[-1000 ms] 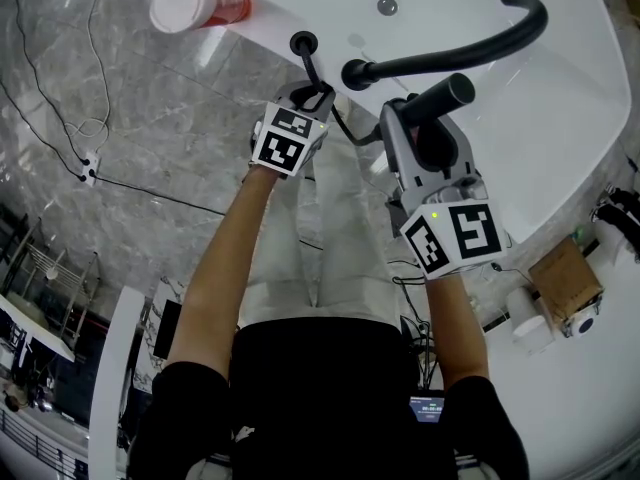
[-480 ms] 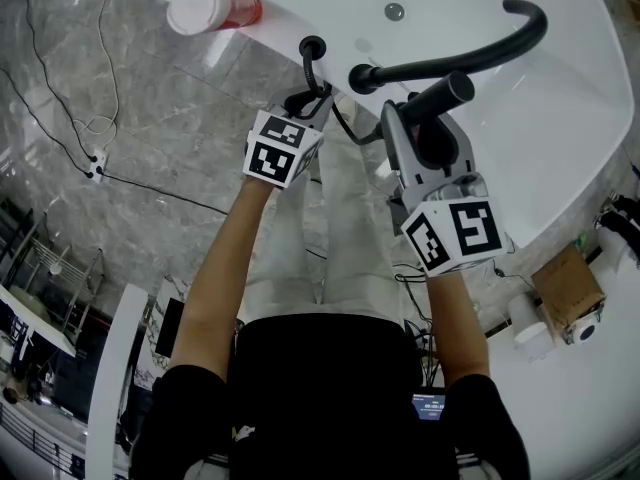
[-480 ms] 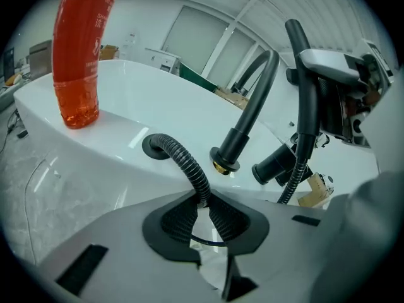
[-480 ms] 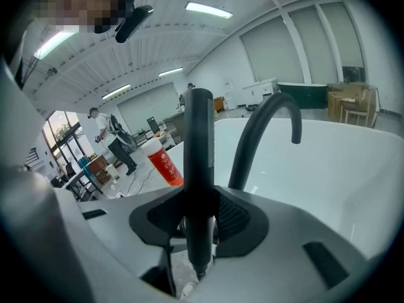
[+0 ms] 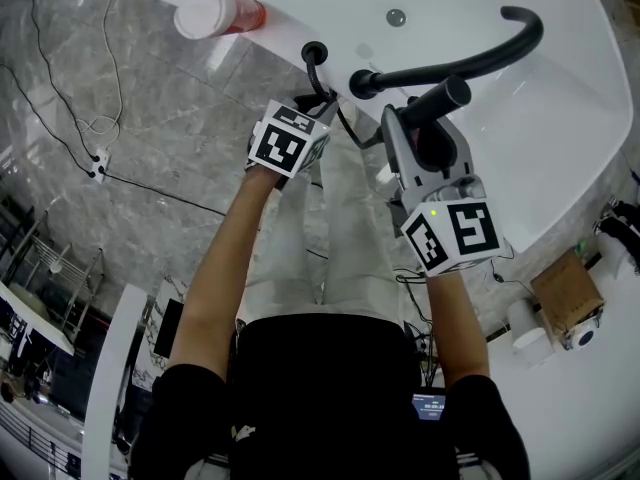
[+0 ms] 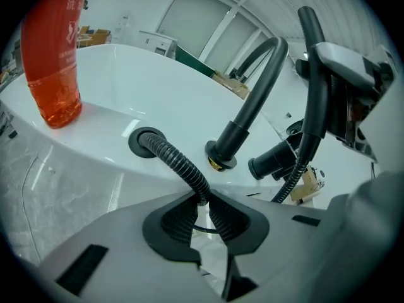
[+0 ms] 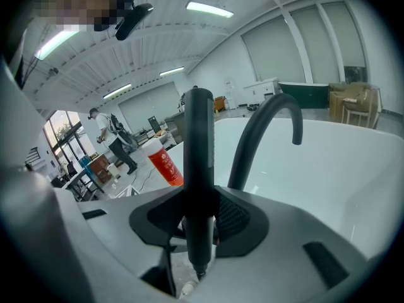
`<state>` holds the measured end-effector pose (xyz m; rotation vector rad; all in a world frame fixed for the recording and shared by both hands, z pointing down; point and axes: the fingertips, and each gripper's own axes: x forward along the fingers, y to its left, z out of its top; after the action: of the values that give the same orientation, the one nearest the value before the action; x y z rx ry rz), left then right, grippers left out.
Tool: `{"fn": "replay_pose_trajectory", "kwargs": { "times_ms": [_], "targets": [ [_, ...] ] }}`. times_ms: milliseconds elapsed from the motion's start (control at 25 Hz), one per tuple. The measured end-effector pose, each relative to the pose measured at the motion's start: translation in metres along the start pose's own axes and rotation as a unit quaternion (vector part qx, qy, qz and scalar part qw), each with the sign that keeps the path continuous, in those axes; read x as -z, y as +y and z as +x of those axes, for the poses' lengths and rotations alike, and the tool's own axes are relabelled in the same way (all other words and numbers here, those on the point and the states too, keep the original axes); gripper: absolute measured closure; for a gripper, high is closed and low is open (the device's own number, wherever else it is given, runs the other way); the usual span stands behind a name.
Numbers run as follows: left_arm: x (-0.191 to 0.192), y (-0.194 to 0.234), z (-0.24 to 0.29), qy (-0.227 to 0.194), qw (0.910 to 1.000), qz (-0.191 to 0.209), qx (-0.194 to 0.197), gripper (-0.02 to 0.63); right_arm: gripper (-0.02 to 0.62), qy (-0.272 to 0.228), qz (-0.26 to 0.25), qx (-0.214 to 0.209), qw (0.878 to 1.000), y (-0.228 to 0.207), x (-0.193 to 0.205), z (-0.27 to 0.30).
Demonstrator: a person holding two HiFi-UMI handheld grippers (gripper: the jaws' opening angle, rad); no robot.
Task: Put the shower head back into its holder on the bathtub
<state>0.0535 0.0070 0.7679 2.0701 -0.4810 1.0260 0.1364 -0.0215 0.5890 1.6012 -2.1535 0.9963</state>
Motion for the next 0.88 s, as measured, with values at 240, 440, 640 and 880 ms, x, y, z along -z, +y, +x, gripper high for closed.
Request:
{"fn": "replay_pose_trajectory", "kwargs": {
  "times_ms": [240,440,640,880],
  "targets": [
    [-0.001,-0.007,0.006,0.016,0.9997,0.003,0.018,0.537,0.453,0.003,-0.003,-0.001,1.0,-0.004,0.002,0.003],
    [-0.012,-0.003,0.0,0.008,0.9996,-0.019,0.019,0.538,0.453,0.005,-0.002,-0.002,1.0,-0.002,0.0,0.003],
    [-0.019,0.001,-0.004,0.002,0.9997,-0.02,0.014,0.537,0.453,0.007,-0.001,-0.005,1.0,-0.005,0.0,0.005],
    [-0.026,0.012,-0.013,-0.014,0.9993,-0.034,0.001,0.537,0.453,0.007,-0.005,-0.012,1.0,0.0,-0.003,0.009]
  ]
}}
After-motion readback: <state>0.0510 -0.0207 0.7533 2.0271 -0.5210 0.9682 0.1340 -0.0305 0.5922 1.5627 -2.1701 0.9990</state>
